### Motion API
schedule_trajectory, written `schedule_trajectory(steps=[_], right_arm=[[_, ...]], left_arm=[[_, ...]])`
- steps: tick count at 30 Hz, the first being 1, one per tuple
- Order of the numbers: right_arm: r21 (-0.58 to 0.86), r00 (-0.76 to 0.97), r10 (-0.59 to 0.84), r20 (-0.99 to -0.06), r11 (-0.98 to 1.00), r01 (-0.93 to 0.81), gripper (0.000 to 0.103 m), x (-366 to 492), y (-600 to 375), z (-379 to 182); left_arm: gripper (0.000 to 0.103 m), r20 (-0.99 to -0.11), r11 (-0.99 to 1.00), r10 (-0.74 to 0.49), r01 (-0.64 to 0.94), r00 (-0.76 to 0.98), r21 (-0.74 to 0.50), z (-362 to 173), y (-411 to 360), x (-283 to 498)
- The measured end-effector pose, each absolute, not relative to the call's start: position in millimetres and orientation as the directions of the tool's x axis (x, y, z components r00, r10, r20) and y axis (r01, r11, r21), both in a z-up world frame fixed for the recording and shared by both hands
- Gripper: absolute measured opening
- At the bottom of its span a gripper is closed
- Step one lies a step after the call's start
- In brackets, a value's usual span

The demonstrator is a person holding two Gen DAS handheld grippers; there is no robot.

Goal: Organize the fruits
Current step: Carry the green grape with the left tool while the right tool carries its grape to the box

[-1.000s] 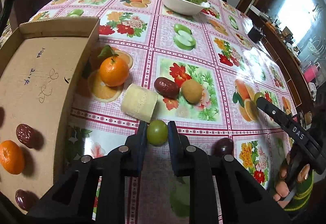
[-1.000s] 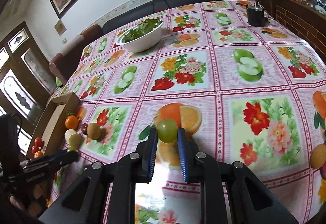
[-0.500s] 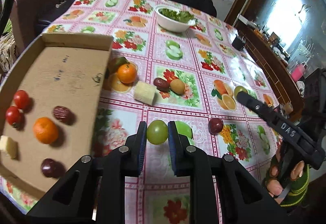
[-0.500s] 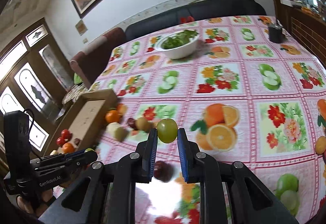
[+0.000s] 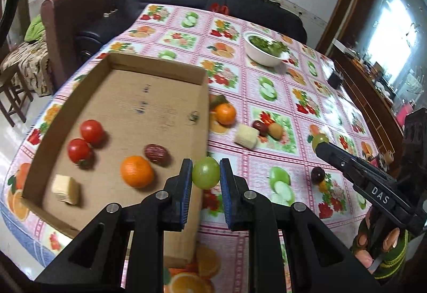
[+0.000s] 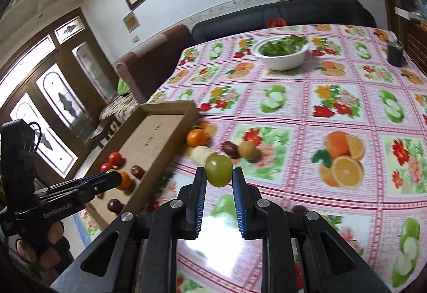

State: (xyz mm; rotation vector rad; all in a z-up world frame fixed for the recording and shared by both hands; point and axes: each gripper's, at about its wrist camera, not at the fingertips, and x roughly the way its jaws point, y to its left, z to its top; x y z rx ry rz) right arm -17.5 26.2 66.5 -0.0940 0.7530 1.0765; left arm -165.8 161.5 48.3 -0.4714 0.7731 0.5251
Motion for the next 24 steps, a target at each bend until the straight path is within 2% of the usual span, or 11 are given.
schedule_trajectory(steps=[24], right_arm=[[0.245,0.175,0.764,-0.621,0.401,-0.883,0.020,-53.7,87.7,67.5]], left_arm=[[0.018,-0.748,0.717,0.315,-0.663,0.584,-0.216,46.6,198.7,-193.0]])
